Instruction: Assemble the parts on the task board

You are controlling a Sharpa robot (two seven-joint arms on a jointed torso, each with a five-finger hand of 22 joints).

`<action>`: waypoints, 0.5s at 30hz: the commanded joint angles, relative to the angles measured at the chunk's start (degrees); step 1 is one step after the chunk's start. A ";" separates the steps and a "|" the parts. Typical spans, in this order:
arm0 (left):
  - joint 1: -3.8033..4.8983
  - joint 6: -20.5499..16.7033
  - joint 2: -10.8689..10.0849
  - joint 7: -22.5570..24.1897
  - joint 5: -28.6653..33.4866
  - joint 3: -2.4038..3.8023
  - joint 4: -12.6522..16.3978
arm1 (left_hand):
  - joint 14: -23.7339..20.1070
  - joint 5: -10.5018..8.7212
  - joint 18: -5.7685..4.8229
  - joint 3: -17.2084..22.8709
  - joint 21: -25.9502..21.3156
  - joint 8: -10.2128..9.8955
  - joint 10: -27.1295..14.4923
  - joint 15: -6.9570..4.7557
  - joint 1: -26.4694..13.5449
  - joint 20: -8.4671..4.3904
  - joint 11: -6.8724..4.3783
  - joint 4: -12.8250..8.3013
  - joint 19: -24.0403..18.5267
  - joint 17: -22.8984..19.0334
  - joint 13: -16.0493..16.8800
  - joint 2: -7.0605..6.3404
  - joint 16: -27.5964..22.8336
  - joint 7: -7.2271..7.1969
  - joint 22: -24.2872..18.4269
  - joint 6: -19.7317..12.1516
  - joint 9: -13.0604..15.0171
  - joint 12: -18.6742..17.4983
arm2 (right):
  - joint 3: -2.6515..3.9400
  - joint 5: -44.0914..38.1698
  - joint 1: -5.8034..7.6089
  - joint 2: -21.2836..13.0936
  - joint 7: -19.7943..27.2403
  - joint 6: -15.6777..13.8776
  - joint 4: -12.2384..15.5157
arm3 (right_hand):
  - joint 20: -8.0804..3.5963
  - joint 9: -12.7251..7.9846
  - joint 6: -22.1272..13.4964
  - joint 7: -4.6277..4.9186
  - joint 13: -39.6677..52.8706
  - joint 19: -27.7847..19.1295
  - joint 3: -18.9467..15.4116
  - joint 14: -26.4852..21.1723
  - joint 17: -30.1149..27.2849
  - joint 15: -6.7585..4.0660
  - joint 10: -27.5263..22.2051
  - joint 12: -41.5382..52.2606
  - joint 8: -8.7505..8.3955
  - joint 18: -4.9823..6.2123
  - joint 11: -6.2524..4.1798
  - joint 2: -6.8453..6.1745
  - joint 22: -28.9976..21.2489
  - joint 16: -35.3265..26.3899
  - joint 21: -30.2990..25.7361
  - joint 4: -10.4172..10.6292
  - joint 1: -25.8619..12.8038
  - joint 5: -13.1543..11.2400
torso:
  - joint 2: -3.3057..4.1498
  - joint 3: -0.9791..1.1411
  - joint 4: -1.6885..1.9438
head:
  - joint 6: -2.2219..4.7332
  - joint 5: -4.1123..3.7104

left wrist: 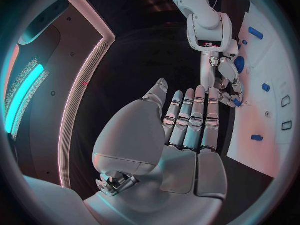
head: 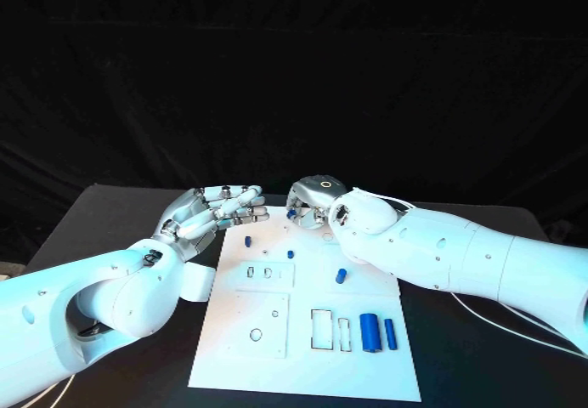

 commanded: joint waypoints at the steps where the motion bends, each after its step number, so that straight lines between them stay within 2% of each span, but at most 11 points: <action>1: 0.09 1.24 0.15 0.13 0.03 0.04 0.11 | 0.02 0.22 0.40 -0.08 -0.21 -0.26 0.19 0.39 -0.54 0.02 0.37 -0.15 0.03 -0.10 -0.02 0.22 -0.18 0.52 -0.05 0.25 -0.03 -0.31 | -0.06 -0.29 -0.17 0.38 -0.60 1.40 -0.64 | 0.21 -0.16 -0.83 0.09 -0.18 -0.24 0.15 2.41 -0.10 0.13 -0.47 -0.28 -0.76 -0.09 0.31 -0.56 -0.13 0.26 -0.20 0.15 -0.24 -0.76 | 0.01 -0.01 0.06 | 0.08 0.02; 6: 0.12 1.28 0.12 0.03 0.03 0.04 0.12 | 0.02 0.22 0.40 -0.08 -0.21 -0.26 0.19 0.39 -0.54 0.02 0.37 -0.15 0.03 -0.10 -0.02 0.22 -0.18 0.52 -0.05 0.25 -0.03 -0.31 | -0.07 -0.31 -0.21 0.47 -0.76 1.26 -0.75 | 0.85 -0.91 -4.73 1.11 -0.55 -1.60 0.01 2.04 -1.24 1.02 -3.44 -1.63 -1.26 0.47 1.36 -2.02 -2.85 -0.54 -2.14 0.78 -1.50 -1.63 | 0.02 -0.03 -0.05 | 0.05 0.14; 10: 0.13 1.28 0.05 -0.03 0.03 0.04 0.07 | 0.02 0.21 0.40 -0.08 -0.21 -0.28 0.19 0.39 -0.55 0.02 0.37 -0.15 0.03 -0.10 -0.02 0.23 -0.20 0.52 -0.06 0.25 -0.04 -0.34 | -0.07 -0.49 -0.21 -0.49 -1.04 0.23 0.23 | 1.38 -1.42 -7.33 1.25 -0.93 -3.00 -0.42 1.28 -3.88 1.45 -6.34 -2.33 -1.16 1.08 1.90 -3.12 -5.65 -2.66 -4.25 1.02 -2.02 -1.99 | -0.01 -0.02 -0.06 | 0.03 0.14; 15: 0.16 1.28 -0.19 -0.06 0.03 0.03 -0.09 | 0.02 0.21 0.40 -0.08 -0.22 -0.29 0.19 0.39 -0.55 0.02 0.37 -0.16 0.02 -0.10 -0.02 0.23 -0.21 0.52 -0.07 0.24 -0.04 -0.35 | 0.02 -0.62 -0.10 -4.62 -1.60 -0.85 5.09 | 1.54 -1.39 -7.41 1.24 -0.90 -3.30 -0.73 1.12 -4.41 1.49 -6.87 -2.01 -0.93 1.22 1.96 -3.38 -6.26 -3.10 -4.79 1.13 -2.09 -2.02 | -0.01 0.02 -0.17 | 0.12 0.36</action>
